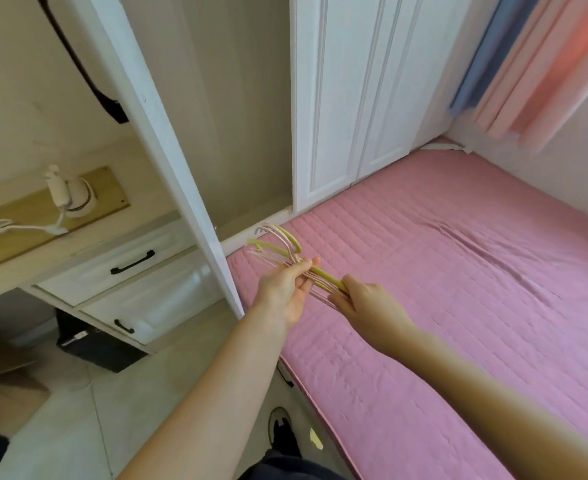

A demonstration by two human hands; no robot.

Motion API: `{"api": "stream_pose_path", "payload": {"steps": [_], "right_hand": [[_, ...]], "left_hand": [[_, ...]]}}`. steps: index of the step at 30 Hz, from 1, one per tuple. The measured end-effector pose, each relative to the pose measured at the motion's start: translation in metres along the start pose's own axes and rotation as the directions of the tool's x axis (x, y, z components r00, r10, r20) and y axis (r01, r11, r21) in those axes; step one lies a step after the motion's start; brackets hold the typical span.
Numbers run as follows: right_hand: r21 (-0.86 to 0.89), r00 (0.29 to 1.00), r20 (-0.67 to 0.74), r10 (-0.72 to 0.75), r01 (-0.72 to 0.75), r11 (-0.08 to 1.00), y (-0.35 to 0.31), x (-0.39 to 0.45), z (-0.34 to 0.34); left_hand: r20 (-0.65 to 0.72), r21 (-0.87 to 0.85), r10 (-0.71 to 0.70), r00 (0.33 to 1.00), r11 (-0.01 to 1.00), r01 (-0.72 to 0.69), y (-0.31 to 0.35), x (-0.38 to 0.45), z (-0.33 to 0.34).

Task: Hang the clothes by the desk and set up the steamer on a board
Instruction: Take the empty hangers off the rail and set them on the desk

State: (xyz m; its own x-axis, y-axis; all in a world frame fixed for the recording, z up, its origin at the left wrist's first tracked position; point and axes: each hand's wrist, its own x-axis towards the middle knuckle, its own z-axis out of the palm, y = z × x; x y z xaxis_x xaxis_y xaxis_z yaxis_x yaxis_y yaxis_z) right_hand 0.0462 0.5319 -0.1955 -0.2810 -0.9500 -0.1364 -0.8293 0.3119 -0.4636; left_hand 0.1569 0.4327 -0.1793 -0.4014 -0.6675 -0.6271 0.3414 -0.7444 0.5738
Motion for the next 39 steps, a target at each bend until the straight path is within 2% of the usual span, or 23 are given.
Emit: {"api": "stream_pose_path", "payload": {"steps": [6, 10, 18, 22, 24, 25, 28, 31, 32, 34, 36, 39], "right_hand": [[0.057, 0.998, 0.049, -0.028, 0.025, 0.998, 0.008, -0.067, 0.003], [0.15, 0.996, 0.083, -0.038, 0.025, 0.988, 0.003, -0.1, 0.01], [0.264, 0.967, 0.204, -0.152, 0.096, 0.96, -0.04, -0.125, 0.025], [0.287, 0.948, 0.24, -0.208, 0.135, 0.948, -0.071, -0.114, 0.035], [0.3, 0.935, 0.264, -0.237, 0.154, 0.942, -0.088, -0.105, 0.044], [0.308, 0.927, 0.276, -0.253, 0.164, 0.937, -0.098, -0.099, 0.05], [0.32, 0.904, 0.307, -0.296, 0.195, 0.927, -0.134, -0.077, 0.068], [0.331, 0.867, 0.354, -0.351, 0.235, 0.914, -0.178, -0.053, 0.085], [0.339, 0.853, 0.373, -0.366, 0.242, 0.909, -0.193, -0.045, 0.091], [0.374, 0.825, 0.417, -0.381, 0.226, 0.899, -0.222, -0.029, 0.101], [0.429, 0.801, 0.464, -0.378, 0.17, 0.887, -0.249, -0.013, 0.112], [0.508, 0.762, 0.512, -0.396, 0.103, 0.855, -0.286, 0.01, 0.127]], "left_hand": [[0.025, -0.014, 0.014, 1.0, 1.0, -0.013, -0.045, -0.052, -0.031], [0.012, 0.046, 0.093, 0.996, 0.995, -0.093, -0.065, -0.087, -0.063], [-0.14, 0.167, 0.246, 0.959, 0.961, -0.222, -0.055, -0.143, -0.141], [-0.228, 0.346, 0.372, 0.9, 0.895, -0.282, -0.032, -0.157, -0.181], [-0.287, 0.48, 0.475, 0.832, 0.823, -0.304, -0.014, -0.158, -0.203], [-0.29, 0.581, 0.545, 0.786, 0.753, -0.308, -0.004, -0.158, -0.215], [-0.149, 0.868, 0.746, 0.649, 0.413, -0.275, 0.027, -0.156, -0.252], [0.01, 0.971, 0.806, 0.592, 0.134, -0.199, 0.061, -0.151, -0.288], [0.047, 0.981, 0.803, 0.594, 0.074, -0.179, 0.073, -0.15, -0.299], [0.098, 0.989, 0.759, 0.644, -0.005, -0.145, 0.097, -0.147, -0.321], [0.1, 0.992, 0.704, 0.703, -0.015, -0.127, 0.122, -0.145, -0.342], [0.092, 0.992, 0.66, 0.746, 0.002, -0.124, 0.158, -0.145, -0.37]]}}
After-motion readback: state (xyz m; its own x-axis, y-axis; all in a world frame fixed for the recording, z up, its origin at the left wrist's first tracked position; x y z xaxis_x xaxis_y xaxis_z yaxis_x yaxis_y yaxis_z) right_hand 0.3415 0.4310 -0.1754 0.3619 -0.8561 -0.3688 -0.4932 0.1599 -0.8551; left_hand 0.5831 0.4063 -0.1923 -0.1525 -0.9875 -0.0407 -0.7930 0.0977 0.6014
